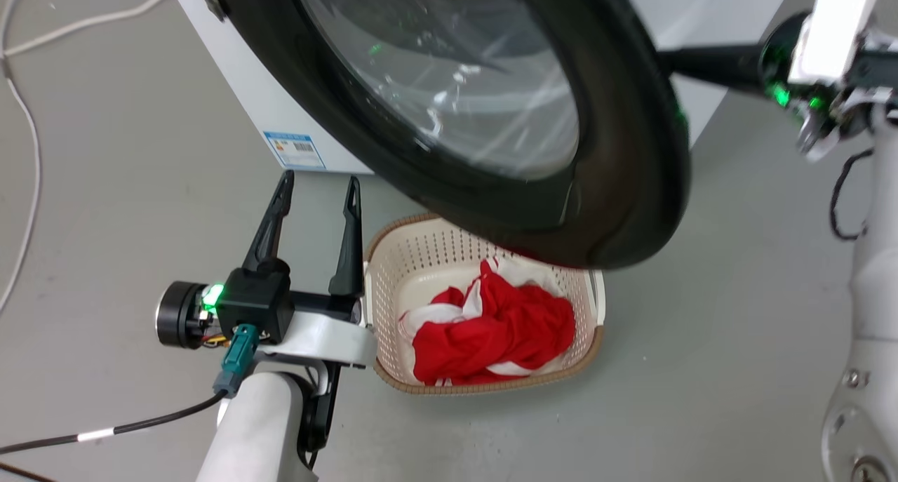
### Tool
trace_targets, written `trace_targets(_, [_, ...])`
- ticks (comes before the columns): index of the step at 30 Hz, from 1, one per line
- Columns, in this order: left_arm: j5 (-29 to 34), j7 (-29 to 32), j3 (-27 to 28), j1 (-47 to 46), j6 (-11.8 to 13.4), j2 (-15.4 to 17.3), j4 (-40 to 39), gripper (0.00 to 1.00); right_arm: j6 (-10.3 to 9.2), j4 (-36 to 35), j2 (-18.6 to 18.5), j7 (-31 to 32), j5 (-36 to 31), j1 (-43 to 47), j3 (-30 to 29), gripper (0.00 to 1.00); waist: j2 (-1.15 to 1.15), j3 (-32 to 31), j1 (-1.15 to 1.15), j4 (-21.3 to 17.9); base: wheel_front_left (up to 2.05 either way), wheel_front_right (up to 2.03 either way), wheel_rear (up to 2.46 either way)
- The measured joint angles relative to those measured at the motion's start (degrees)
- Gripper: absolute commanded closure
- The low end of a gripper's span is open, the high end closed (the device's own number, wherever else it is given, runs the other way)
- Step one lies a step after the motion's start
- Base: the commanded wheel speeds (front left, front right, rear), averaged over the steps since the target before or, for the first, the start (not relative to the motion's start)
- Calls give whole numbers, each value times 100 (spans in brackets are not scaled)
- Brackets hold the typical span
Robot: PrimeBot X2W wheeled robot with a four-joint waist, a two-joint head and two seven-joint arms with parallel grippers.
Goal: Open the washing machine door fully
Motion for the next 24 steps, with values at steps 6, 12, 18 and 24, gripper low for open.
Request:
trace_targets(6, [33, 0, 31, 205, -100, 0, 96, 0, -1, -141, 162, 149, 159, 514, 109, 100, 0, -359, 0, 68, 0, 0, 0])
trace_targets(12, [42, 0, 27, 282, -157, 0, 146, 0, -1, -260, 209, 202, 469, 886, 347, 100, 0, -578, 0, 165, 0, 0, 0])
trace_targets(18, [44, 0, -5, 353, -176, 0, 159, 0, -1, -271, 221, 79, 1149, 1127, 900, 100, 0, -648, 0, 236, 0, 0, 0])
trace_targets(24, [31, 0, -32, 374, -176, 0, 176, 0, -1, -358, 221, -135, 1715, 1360, 1502, 100, 0, -672, -1, 243, 0, 0, 0])
